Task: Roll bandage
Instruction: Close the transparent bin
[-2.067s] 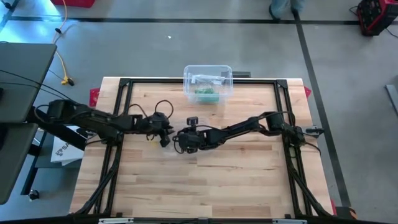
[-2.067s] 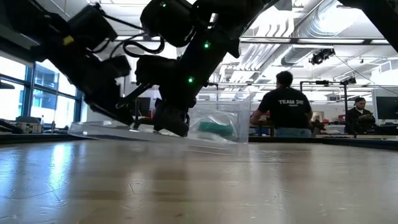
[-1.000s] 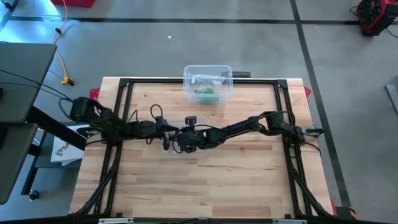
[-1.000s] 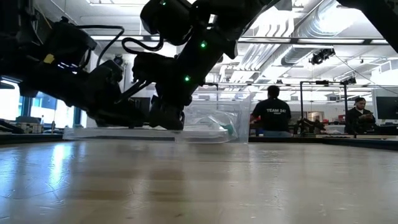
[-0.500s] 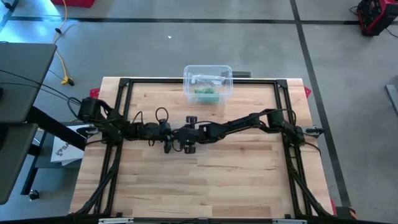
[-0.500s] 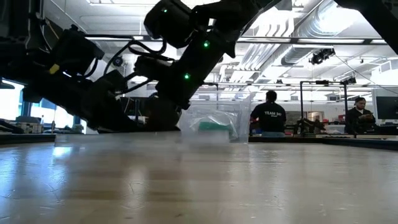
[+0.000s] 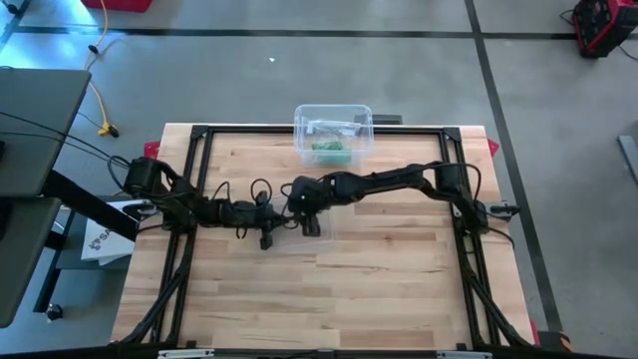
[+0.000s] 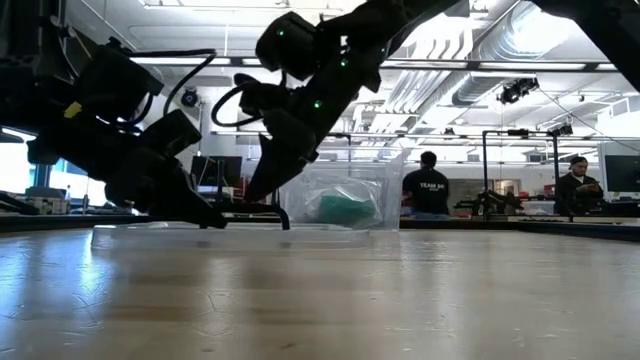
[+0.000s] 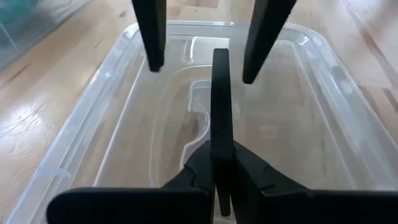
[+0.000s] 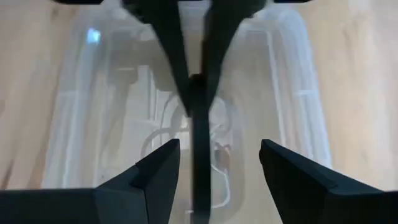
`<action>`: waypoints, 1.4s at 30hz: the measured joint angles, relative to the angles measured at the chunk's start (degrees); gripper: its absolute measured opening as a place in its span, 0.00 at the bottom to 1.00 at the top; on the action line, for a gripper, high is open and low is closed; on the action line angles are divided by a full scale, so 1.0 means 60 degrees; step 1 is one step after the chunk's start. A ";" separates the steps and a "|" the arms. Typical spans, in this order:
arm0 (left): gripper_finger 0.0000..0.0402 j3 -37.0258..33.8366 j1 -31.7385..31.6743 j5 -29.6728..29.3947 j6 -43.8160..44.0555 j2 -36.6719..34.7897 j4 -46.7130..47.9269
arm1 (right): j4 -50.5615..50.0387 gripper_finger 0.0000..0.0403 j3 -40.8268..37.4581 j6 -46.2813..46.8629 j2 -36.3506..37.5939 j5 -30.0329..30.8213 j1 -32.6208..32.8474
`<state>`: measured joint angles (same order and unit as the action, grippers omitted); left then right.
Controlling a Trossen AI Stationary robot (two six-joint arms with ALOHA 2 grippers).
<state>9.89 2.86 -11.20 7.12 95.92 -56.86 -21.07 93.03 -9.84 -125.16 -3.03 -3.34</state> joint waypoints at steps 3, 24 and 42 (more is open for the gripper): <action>0.05 0.0000 0.0053 -0.0133 0.0018 0.0000 -0.0004 | 0.0209 0.53 0.0000 -0.0356 -0.0092 -0.0605 -0.0006; 0.48 0.0084 -0.0127 0.1743 0.1035 -0.1590 0.0059 | -0.0356 0.06 0.0004 0.0210 -0.0475 0.0008 0.0541; 0.57 0.0109 -0.0228 -0.2787 -0.0009 -0.9965 0.5059 | -0.3395 0.04 -0.0022 -0.0928 0.4484 0.0855 0.0314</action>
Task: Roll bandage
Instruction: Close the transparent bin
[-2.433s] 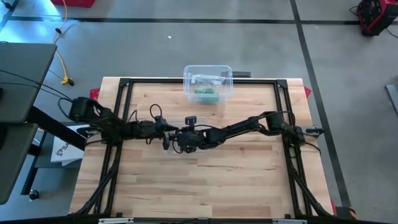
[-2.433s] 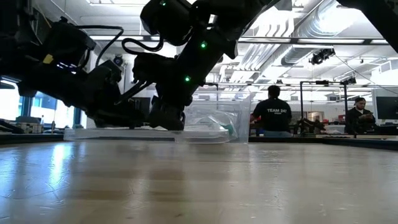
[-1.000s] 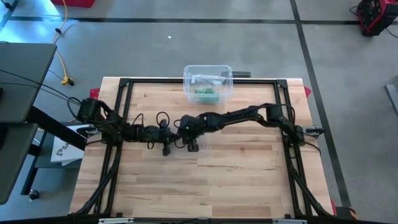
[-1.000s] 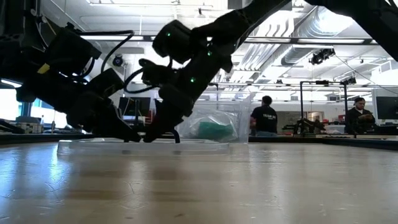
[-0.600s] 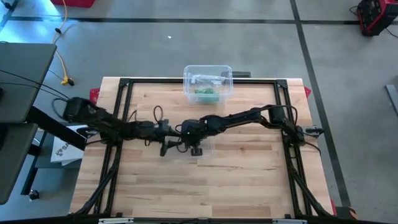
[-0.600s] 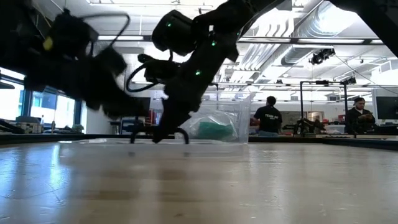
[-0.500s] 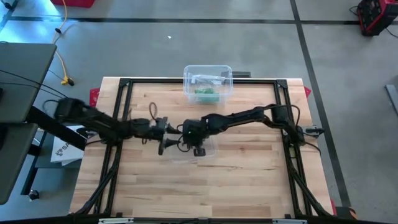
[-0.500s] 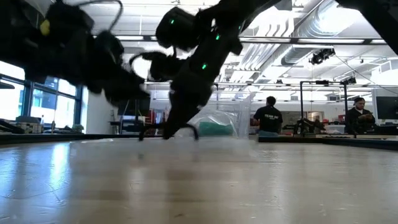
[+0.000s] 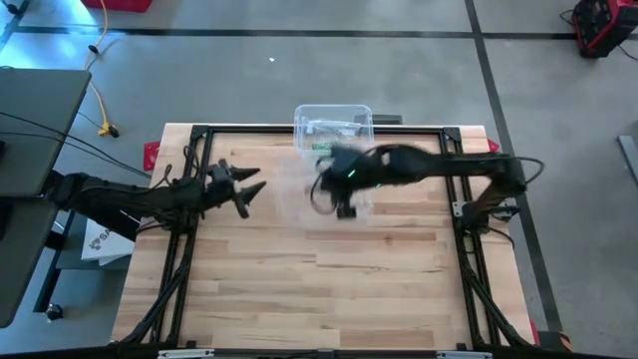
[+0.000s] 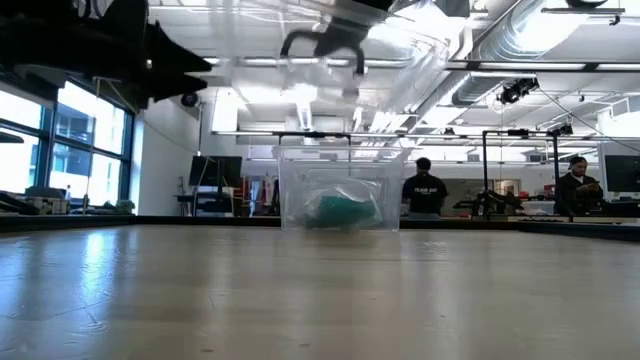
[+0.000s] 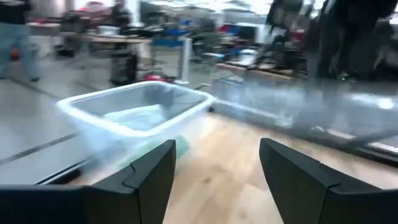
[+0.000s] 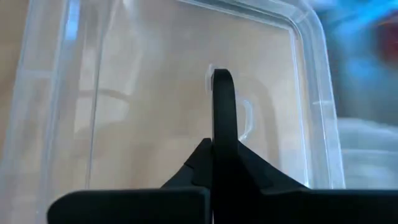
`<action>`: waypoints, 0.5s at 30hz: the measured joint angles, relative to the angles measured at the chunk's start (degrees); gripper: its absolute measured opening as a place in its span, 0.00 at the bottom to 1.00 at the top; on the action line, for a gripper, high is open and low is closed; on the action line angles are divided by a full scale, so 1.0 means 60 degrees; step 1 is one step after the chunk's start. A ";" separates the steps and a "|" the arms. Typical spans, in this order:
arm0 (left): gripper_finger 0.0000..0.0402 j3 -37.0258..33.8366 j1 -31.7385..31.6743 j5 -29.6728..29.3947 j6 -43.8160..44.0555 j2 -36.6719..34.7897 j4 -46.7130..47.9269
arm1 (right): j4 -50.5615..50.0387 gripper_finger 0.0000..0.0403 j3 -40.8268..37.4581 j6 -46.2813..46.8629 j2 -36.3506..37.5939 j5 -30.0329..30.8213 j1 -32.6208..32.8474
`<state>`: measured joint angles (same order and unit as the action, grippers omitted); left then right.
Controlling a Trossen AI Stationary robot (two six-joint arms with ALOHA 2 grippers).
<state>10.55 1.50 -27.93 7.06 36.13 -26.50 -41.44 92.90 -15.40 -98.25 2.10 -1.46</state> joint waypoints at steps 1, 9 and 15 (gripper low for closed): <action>0.57 0.0000 0.0000 -0.0234 0.0056 -0.0260 0.0360 | 0.0146 0.04 0.0000 -0.0198 0.0298 0.0603 -0.0135; 0.57 -0.0011 0.0004 -0.0363 0.1568 -0.0564 0.1989 | 0.0762 0.04 0.0009 -0.2747 0.1006 0.1089 -0.2941; 0.57 -0.0017 0.0005 -0.0360 0.2349 -0.0104 0.2273 | 0.1261 0.04 0.0000 -0.3544 -0.0006 -0.1129 -0.4637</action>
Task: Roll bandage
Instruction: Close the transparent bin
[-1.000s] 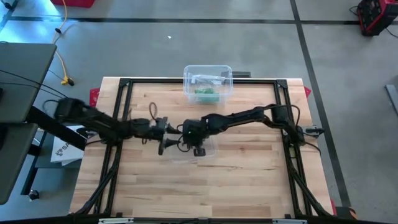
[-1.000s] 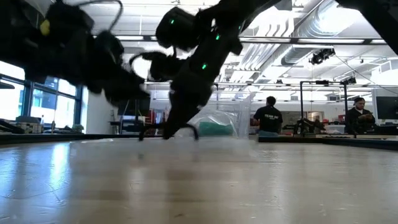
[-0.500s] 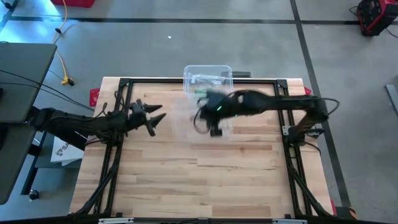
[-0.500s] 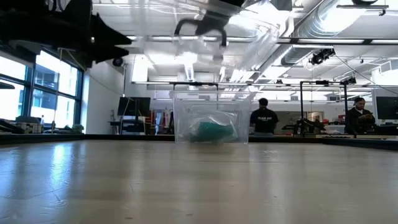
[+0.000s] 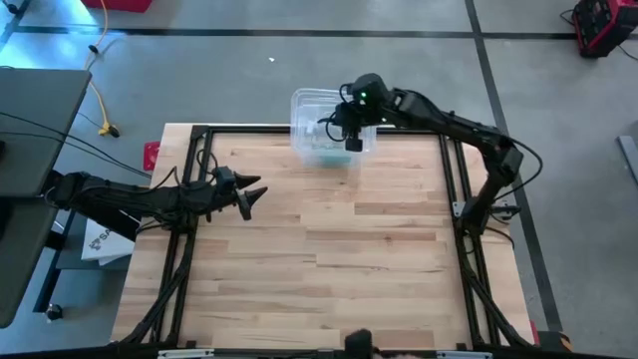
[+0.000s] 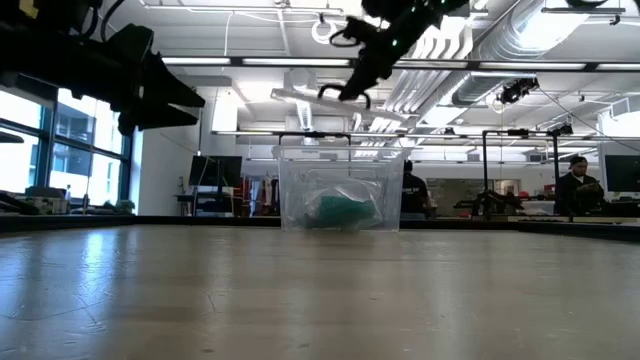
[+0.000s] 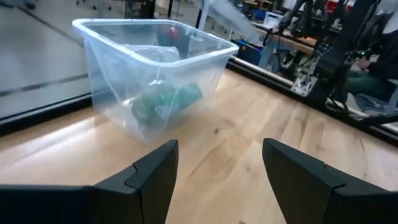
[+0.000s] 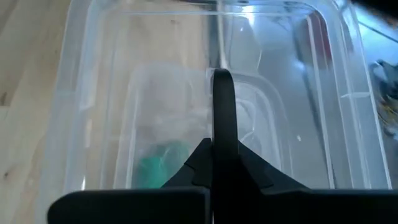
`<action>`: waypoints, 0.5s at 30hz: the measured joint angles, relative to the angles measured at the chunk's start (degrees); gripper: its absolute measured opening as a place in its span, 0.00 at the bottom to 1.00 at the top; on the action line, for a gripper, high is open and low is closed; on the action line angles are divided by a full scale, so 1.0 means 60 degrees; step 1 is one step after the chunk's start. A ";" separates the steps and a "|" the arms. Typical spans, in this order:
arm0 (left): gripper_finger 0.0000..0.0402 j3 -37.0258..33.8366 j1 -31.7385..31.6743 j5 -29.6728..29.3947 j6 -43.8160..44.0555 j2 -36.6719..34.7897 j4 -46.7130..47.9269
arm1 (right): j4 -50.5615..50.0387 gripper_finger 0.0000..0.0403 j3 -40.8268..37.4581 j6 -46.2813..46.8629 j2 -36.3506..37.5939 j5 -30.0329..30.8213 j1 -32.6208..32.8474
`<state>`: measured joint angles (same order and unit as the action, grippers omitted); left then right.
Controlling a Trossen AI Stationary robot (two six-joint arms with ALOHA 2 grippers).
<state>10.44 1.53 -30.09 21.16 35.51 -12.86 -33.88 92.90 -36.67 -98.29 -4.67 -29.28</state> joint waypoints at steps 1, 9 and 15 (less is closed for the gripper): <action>0.57 0.0001 -0.0001 -0.0011 0.0079 0.0105 -0.0070 | 0.0155 0.04 -0.0003 -0.0119 -0.0141 -0.0291 -0.0141; 0.57 -0.0001 -0.0001 -0.0117 0.0949 0.0551 -0.0164 | 0.0806 0.04 -0.0003 -0.1188 -0.0692 -0.0865 -0.0798; 0.57 -0.0001 -0.0001 -0.0186 0.0896 0.0628 -0.1039 | 0.0733 0.04 0.0004 -0.0868 -0.0988 -0.1870 -0.1259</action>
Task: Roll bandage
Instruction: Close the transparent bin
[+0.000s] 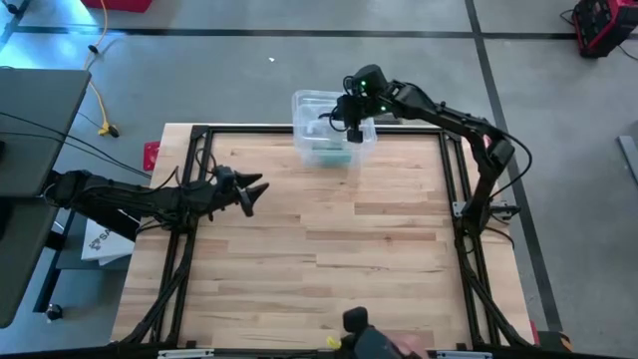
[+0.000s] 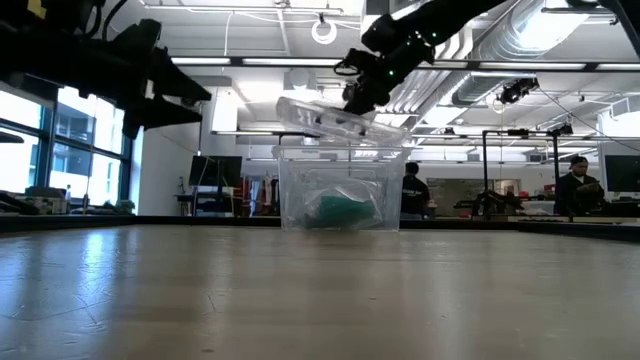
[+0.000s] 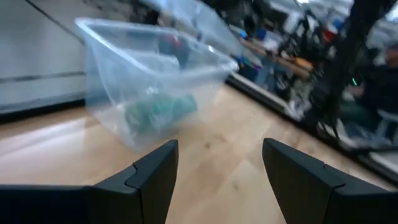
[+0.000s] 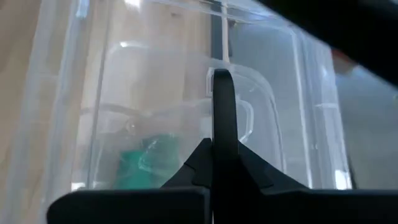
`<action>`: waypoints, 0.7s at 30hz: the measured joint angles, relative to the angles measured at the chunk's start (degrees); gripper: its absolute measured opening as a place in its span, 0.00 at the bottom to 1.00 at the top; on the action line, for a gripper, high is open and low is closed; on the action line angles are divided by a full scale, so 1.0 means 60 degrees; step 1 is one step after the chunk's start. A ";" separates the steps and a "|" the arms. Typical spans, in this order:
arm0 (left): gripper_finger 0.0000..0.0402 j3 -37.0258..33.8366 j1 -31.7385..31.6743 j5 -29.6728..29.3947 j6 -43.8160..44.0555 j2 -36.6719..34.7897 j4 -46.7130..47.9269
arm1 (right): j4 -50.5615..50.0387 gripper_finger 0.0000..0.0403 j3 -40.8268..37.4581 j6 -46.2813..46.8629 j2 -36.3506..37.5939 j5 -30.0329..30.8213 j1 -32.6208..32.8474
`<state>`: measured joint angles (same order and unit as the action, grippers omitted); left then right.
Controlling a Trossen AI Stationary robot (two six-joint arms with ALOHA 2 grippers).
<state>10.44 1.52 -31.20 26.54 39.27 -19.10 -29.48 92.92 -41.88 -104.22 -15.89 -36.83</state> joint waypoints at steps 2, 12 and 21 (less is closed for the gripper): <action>0.57 0.0000 0.0000 -0.0433 -0.0009 0.0038 -0.0366 | 0.0031 0.04 0.0000 0.0155 -0.0159 -0.0057 -0.0037; 0.57 0.0000 -0.0012 -0.0567 0.0304 0.0620 -0.0801 | 0.0115 0.12 0.0000 0.0186 -0.0721 0.0473 -0.0027; 0.57 0.0003 -0.0015 -0.0407 0.0541 0.1053 -0.0882 | 0.0129 0.14 0.0000 0.0219 -0.0718 0.0421 0.0006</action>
<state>10.46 1.43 -33.65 29.78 45.59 -24.39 -28.71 92.92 -40.56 -108.53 -13.36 -36.80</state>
